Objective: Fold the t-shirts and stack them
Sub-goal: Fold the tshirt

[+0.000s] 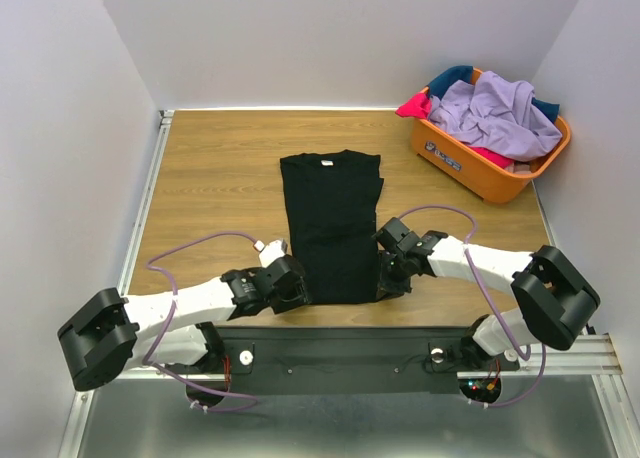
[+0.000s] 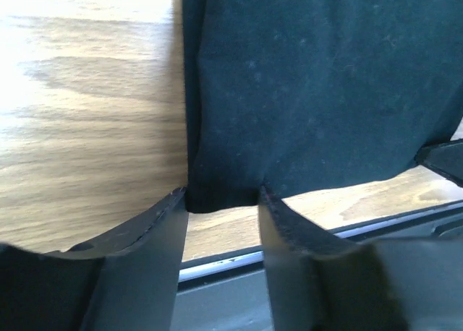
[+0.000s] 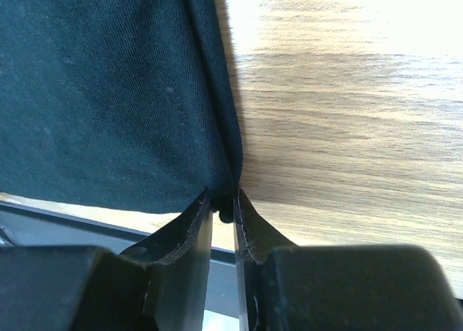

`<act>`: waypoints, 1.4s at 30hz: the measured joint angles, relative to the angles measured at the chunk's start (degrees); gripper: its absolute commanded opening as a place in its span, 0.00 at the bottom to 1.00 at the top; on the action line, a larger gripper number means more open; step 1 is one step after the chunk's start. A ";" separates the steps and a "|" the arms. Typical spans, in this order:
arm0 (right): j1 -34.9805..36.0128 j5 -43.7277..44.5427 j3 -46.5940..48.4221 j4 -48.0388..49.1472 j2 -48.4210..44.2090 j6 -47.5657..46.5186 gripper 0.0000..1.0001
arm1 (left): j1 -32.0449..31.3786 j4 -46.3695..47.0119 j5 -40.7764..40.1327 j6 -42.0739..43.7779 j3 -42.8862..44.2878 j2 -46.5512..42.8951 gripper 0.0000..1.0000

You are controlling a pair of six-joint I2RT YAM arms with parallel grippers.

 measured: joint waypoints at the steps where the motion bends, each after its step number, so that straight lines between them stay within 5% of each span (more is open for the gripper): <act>1: 0.00 -0.02 0.00 0.00 0.00 -0.09 0.22 | 0.00 0.02 0.02 0.15 0.11 0.35 0.49; 9: 0.04 -0.09 0.35 -0.15 0.33 -0.70 0.20 | 0.00 -0.61 0.02 -0.09 -0.79 -0.48 0.26; 14: 0.31 -0.11 0.52 -0.13 0.52 -1.20 0.02 | 0.00 -0.42 0.20 -0.48 -0.92 -0.68 0.00; 29: 0.33 -1.27 7.45 -9.62 -7.19 -3.06 0.00 | 0.00 -6.91 1.99 4.94 5.75 -8.41 0.00; 42: 0.33 -8.04 18.62 -25.75 -7.93 -9.84 0.00 | 0.00 -14.62 14.78 8.68 8.87 -17.07 0.00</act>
